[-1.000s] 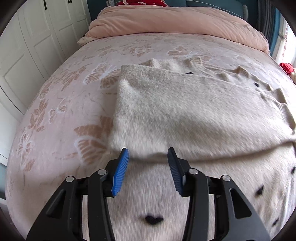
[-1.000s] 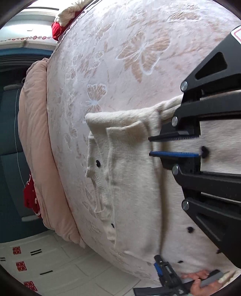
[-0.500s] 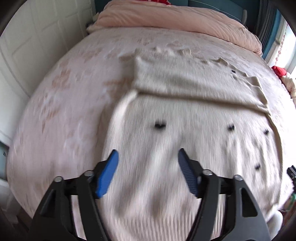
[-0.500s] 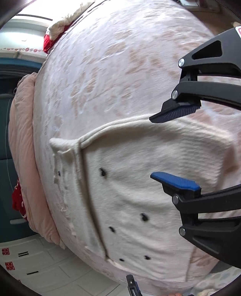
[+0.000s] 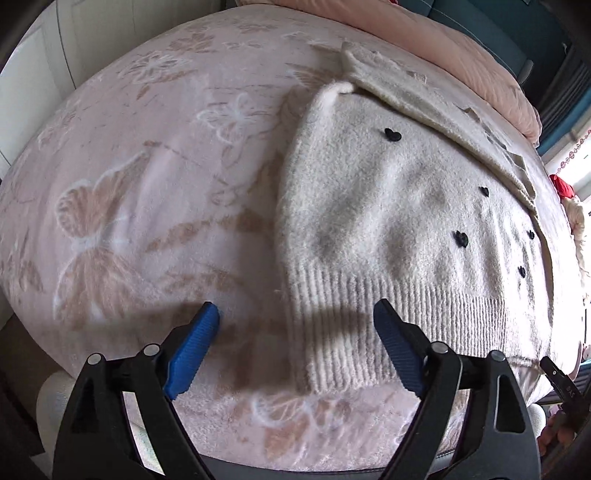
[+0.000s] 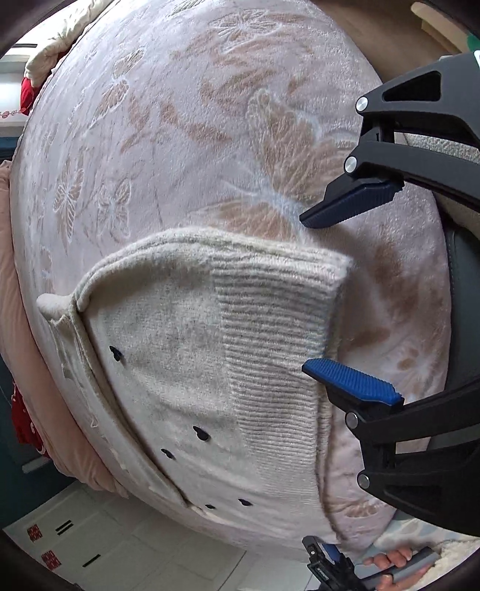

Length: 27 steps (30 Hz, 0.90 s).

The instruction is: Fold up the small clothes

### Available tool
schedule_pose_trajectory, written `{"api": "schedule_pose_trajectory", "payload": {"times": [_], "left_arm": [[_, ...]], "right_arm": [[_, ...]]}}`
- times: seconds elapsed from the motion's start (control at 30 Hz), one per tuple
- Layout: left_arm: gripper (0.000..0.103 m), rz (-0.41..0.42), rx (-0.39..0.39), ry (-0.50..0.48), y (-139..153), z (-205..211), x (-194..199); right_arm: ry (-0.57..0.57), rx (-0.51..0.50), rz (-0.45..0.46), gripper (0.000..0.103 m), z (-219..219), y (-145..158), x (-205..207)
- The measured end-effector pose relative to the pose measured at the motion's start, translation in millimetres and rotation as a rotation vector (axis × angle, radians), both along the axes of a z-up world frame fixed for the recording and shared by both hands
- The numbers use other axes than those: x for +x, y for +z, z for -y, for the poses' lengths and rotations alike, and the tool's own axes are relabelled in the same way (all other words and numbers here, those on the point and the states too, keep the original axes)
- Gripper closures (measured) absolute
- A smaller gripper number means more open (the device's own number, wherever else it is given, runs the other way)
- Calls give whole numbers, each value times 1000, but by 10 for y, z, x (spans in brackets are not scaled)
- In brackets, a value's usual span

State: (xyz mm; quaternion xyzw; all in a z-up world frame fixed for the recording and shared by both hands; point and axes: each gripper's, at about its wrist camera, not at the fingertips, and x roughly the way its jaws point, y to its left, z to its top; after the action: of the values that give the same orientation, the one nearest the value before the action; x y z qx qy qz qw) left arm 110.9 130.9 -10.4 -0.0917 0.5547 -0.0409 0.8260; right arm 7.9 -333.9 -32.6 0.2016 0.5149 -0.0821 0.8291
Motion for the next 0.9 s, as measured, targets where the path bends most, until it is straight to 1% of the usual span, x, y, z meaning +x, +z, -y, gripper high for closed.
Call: {"api": "schedule_pose_trajectory", "payload": {"times": [0.07,0.2,0.37,0.43,0.6,0.7,0.9], "left_arm": [[19,-1,-3,-16,4,70,23],[14,-5,-18,-43,-13,229,78],[13,5,19,-73,-22,427,126],[13,8,30,-84,-26,501,155],[13,11,55,-90,-64,584,208],[11,12,54,-88,-81,612,246],[10,23,55,-94,-108,687,350]], "right_arm": [[6,-4,12,30,-57,3,36],[13,26,30,29,-94,7,125],[2,54,46,29,-109,10,240],[8,50,47,29,-130,8,284],[15,47,53,29,-180,0,398],[20,48,57,29,-199,-10,462],[26,54,68,29,-218,-19,598]]}}
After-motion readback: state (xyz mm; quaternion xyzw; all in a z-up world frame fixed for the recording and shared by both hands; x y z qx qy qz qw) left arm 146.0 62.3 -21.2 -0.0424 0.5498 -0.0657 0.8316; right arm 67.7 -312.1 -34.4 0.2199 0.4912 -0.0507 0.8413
